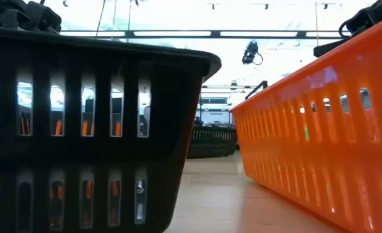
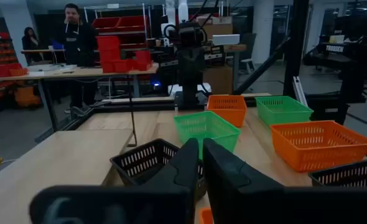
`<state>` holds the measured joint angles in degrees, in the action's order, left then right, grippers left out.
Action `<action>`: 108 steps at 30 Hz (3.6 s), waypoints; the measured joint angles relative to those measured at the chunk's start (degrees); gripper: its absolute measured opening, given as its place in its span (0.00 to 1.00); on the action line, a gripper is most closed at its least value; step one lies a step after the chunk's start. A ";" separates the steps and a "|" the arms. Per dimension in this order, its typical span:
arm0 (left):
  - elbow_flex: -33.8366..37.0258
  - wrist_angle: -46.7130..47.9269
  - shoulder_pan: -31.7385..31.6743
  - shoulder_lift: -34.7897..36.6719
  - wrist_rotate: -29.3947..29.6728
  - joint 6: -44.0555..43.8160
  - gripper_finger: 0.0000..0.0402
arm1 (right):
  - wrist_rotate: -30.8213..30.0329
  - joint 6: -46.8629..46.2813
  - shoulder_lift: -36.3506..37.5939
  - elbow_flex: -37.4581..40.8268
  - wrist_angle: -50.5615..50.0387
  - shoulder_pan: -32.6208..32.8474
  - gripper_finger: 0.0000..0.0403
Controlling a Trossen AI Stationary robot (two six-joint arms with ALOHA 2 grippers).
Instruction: Stack baskets on shelf by color
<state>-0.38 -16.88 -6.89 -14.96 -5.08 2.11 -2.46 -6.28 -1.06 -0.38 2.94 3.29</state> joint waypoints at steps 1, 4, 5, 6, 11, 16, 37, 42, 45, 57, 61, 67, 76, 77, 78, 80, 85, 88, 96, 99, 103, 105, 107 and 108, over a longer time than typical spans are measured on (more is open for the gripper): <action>0.00 0.00 0.02 -0.02 0.00 -0.01 0.08 | -0.01 0.01 -0.02 0.00 -0.01 0.00 0.02; 0.01 0.00 0.01 -0.02 0.00 0.00 0.09 | -0.01 0.00 0.00 0.00 0.00 0.00 0.02; 0.02 0.00 0.02 0.00 -0.02 0.00 0.09 | -0.02 0.00 -0.02 0.00 0.00 0.00 0.02; 0.00 0.00 0.01 -0.02 -0.02 0.00 0.09 | -0.01 0.00 0.00 0.00 -0.01 0.00 0.02; 0.02 0.00 0.02 0.00 -0.02 0.00 0.07 | -0.02 0.01 -0.01 0.00 -0.01 0.00 0.02; 0.00 0.00 0.02 -0.01 -0.01 0.00 0.07 | 0.00 0.00 -0.02 0.00 0.00 0.00 0.02; 0.00 0.00 0.00 -0.02 -0.02 -0.02 0.08 | -0.02 5.33 -0.04 0.00 4.78 0.00 0.02; 0.00 0.00 0.00 0.00 -0.01 -0.01 0.09 | -0.02 5.40 -0.04 0.00 6.25 0.01 0.02; 0.00 0.00 0.02 0.00 0.00 0.00 0.08 | -0.02 5.40 -0.04 0.00 6.36 0.00 0.02; 0.00 -1.44 0.02 -0.02 0.00 2.60 0.08 | -0.09 1.51 -0.04 0.00 12.76 0.00 0.02; 0.00 -2.09 0.01 -0.02 -0.01 0.38 0.09 | -0.11 1.41 -0.04 0.00 12.91 0.00 0.02; 0.00 -4.67 0.02 -0.02 0.00 -9.11 0.08 | -0.15 1.35 -0.04 0.00 12.90 0.00 0.02; 0.00 -11.45 0.02 0.00 0.04 -16.77 0.09 | -1.26 4.37 -0.04 0.00 12.91 0.00 0.02; 0.00 -11.53 0.00 -0.02 0.30 -15.97 0.09 | -2.21 5.13 -0.04 0.00 12.94 -0.02 0.02; 0.00 -11.94 0.00 -0.02 1.20 -14.08 0.09 | -3.34 5.89 -0.04 0.00 12.94 -0.03 0.02; 0.00 -14.29 0.00 -0.02 4.61 -10.49 0.10 | -5.59 6.49 -0.04 0.00 12.92 -0.04 0.02; 0.00 -16.43 0.00 -0.31 13.35 -8.85 0.11 | -7.16 8.18 -0.04 0.00 13.95 -0.04 0.03; 0.00 -15.61 0.00 -1.47 17.28 -7.62 0.15 | -9.23 8.96 -0.04 0.00 14.77 -0.04 0.09; -5.97 -6.94 0.01 -9.43 21.45 -6.64 0.43 | -12.28 8.87 -3.95 -4.00 14.37 -0.04 0.40; -10.89 1.30 0.02 -13.06 22.64 -6.64 0.51 | -15.11 8.87 -8.57 -8.46 10.23 -0.04 0.50; -15.79 5.44 0.01 -17.31 23.29 -6.62 0.57 | -17.56 7.10 -16.81 -16.72 -0.62 -0.04 0.56; -17.34 5.80 0.00 -19.23 23.55 -6.17 0.58 | -17.51 6.11 -21.70 -21.48 -5.86 -0.04 0.56; -18.98 6.90 0.02 -20.94 24.38 -5.90 0.58 | -17.44 5.87 -27.03 -26.66 -11.13 -0.04 0.56; -19.91 8.13 0.02 -21.80 24.86 -5.90 0.58 | -17.42 5.77 -30.00 -29.49 -14.23 -0.04 0.56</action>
<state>-20.29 -8.76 -6.87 -36.76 19.78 -3.79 -19.88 -0.51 -31.06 -29.87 -11.29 3.25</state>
